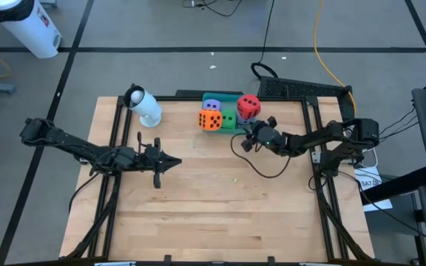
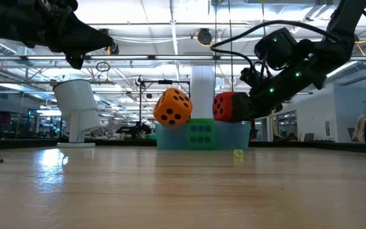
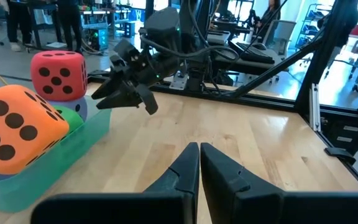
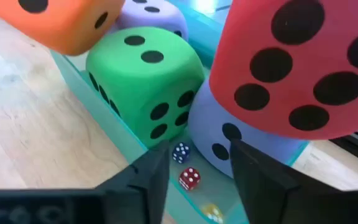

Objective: Pick & Place Dice
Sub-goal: Put the small green dice into the green bin

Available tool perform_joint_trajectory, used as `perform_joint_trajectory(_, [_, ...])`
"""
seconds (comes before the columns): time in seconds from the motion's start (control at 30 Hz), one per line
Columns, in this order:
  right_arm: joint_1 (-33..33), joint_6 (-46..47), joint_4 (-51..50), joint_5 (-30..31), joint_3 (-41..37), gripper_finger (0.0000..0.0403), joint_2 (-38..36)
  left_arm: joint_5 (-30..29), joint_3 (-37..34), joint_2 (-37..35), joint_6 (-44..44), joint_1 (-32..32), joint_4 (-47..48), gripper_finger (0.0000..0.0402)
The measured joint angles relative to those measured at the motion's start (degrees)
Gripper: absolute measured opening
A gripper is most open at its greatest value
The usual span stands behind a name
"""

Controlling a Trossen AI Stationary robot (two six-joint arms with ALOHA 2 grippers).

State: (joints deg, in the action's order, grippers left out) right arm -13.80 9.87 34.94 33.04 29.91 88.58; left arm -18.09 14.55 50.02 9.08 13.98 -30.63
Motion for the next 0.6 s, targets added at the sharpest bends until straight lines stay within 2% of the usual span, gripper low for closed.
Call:
perform_joint_trajectory(0.13, [0.1, 0.0, 0.6, -0.1, 0.0, 0.0198, 0.0, 0.0, 0.0, 0.0, 0.3, 0.0, -0.1, 0.0024])
perform_joint_trajectory(0.27, [2.0, -0.4, 1.8, -0.1, -0.1, 0.0215, -0.9, 0.0, 0.0, 0.0, 0.3, 0.0, 0.0, 0.0024])
perform_joint_trajectory(0.37, [5.2, -1.8, 3.9, 0.0, -0.1, 0.0214, -3.5, 0.0, 0.0, 0.0, -0.3, 0.0, 0.0, 0.0024])
perform_joint_trajectory(0.5, [11.6, -6.1, 4.1, -0.2, -0.1, 0.0201, -10.4, 0.0, 0.0, 0.0, -0.8, 0.0, 0.0, 0.0024])
perform_joint_trajectory(0.6, [18.0, -12.5, 2.7, -5.6, -0.8, 0.0190, -16.7, 0.0, 0.0, 0.0, -0.3, 0.0, 0.0, 0.0024])
